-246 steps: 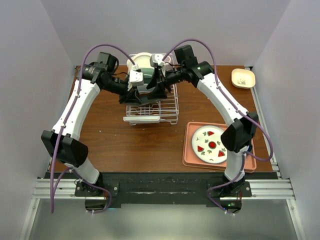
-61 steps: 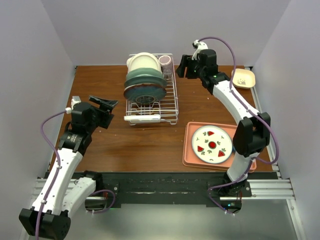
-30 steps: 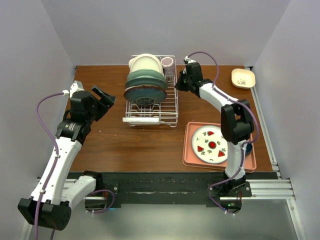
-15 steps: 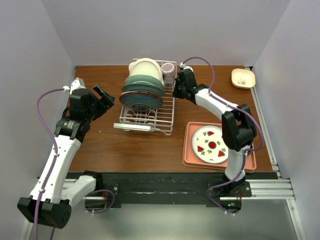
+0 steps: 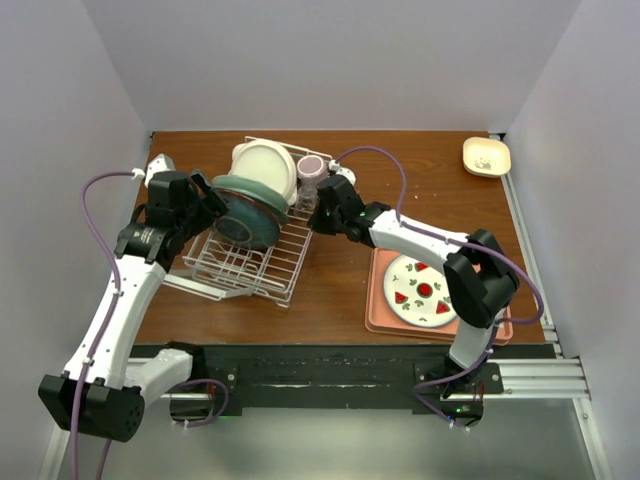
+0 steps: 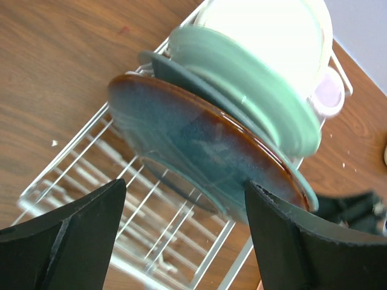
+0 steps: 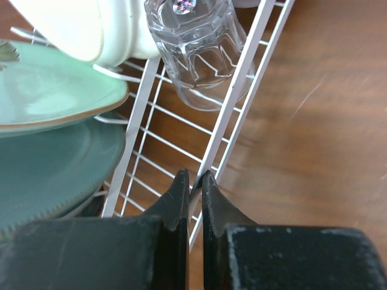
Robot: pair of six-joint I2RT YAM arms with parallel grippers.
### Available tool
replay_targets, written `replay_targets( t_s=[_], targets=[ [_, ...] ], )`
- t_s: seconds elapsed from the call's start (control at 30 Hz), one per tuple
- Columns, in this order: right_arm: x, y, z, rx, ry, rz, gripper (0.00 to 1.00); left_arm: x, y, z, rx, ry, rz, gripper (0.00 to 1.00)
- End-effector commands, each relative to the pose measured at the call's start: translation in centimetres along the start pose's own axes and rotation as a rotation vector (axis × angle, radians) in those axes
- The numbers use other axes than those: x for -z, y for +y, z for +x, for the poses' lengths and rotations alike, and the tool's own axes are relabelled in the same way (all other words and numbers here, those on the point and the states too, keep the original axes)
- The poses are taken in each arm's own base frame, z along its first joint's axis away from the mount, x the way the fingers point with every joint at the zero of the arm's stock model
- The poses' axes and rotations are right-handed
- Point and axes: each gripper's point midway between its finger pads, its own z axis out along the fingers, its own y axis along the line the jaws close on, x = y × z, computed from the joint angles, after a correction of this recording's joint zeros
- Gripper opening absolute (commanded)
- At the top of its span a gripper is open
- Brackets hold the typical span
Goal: Load the mixed dishes into the dish rack
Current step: Move the dish rack
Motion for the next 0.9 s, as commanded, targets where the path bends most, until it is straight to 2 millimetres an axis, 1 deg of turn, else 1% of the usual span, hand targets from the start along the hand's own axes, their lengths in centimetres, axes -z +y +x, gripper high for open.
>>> replay_targets(
  t_s=[0.0,0.1,0.13,0.2,0.23,0.27,0.3,0.33,0.37,0.4,0.43,0.5,0.53,0.67,0.73,0.77,0.8,0.83,0.87],
  targets=[
    [4.0,4.1,3.9,0.023,0.150,-0.174,0.00,0.6,-1.0,-3.7,-0.015,-0.106,-0.012,0.85],
    [4.9,4.4,2.5,0.062,0.109,-0.173,0.12,1.1,-1.3,-4.7,-0.009,-0.138,-0.012,0.85],
    [5.2,4.6,2.0,0.081,0.095,-0.179,0.18,1.3,-1.2,-5.1,-0.005,-0.153,-0.025,0.85],
    [5.5,4.6,1.6,0.096,0.084,-0.174,0.25,1.9,-0.9,-5.5,0.009,-0.172,-0.038,0.85],
    [5.7,4.7,1.4,0.109,0.081,-0.176,0.33,2.1,-0.7,-5.7,0.022,-0.186,-0.045,0.84],
    [5.9,4.7,1.3,0.117,0.084,-0.174,0.36,2.8,-0.6,-5.9,0.031,-0.203,-0.035,0.84],
    [6.0,4.7,1.2,0.126,0.082,-0.175,0.39,2.9,-0.5,-6.0,0.037,-0.213,-0.035,0.84],
    [6.1,4.7,1.1,0.140,0.079,-0.177,0.45,3.2,-0.3,-6.1,0.038,-0.226,-0.039,0.84],
    [6.5,4.9,0.8,0.147,0.076,-0.179,0.47,3.8,-0.3,-6.4,0.043,-0.244,-0.028,0.84],
    [6.6,4.8,0.3,0.154,0.061,-0.167,0.49,4.1,-0.3,-6.7,0.041,-0.254,-0.026,0.84],
    [6.8,4.9,0.0,0.164,0.053,-0.168,0.54,4.3,-0.1,-7.0,0.038,-0.266,-0.036,0.85],
    [7.4,5.2,-0.9,0.171,0.026,-0.164,0.59,4.8,0.1,-7.1,0.034,-0.266,-0.051,0.85],
    [7.5,5.2,-1.3,0.175,0.019,-0.160,0.63,4.9,0.3,-7.1,0.030,-0.267,-0.061,0.85],
    [8.2,5.7,-2.9,0.183,-0.020,-0.153,0.67,5.6,1.2,-6.8,0.021,-0.259,-0.096,0.85],
    [8.3,5.1,-4.3,0.184,-0.058,-0.126,0.67,6.0,1.8,-6.9,0.020,-0.264,-0.117,0.85],
    [8.2,4.9,-5.2,0.181,-0.080,-0.116,0.67,6.6,2.2,-6.7,0.017,-0.260,-0.132,0.85],
    [7.7,3.9,-6.3,0.170,-0.099,-0.091,0.67,6.8,2.6,-6.6,0.018,-0.261,-0.144,0.85],
    [7.7,3.7,-7.5,0.158,-0.124,-0.089,0.67,7.3,3.0,-6.7,0.017,-0.269,-0.159,0.85],
    [7.2,3.1,-8.4,0.145,-0.135,-0.082,0.66,7.5,3.7,-6.3,0.013,-0.256,-0.183,0.85]
  ],
)
